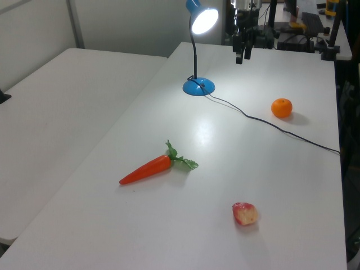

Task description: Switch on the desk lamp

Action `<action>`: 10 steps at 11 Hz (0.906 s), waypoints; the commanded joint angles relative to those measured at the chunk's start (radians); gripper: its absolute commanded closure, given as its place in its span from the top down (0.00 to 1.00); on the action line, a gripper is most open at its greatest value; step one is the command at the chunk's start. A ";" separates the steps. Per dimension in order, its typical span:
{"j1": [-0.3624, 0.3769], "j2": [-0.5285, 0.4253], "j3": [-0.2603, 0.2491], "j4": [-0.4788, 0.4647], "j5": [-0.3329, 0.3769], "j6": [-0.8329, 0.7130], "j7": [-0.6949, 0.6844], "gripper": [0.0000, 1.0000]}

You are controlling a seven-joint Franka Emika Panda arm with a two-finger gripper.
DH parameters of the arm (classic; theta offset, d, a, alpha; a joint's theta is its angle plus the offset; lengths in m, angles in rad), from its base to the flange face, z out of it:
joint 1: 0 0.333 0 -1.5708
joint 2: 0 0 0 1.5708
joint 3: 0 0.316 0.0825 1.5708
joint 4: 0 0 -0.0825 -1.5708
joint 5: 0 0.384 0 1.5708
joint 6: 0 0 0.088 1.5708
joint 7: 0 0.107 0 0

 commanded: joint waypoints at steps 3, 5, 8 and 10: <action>0.001 -0.123 0.001 -0.040 0.001 -0.114 -0.055 1.00; 0.000 -0.151 0.001 -0.046 0.001 -0.123 -0.056 1.00; -0.003 -0.153 0.001 -0.039 0.001 -0.174 -0.085 1.00; -0.005 -0.156 -0.001 -0.037 0.001 -0.200 -0.084 1.00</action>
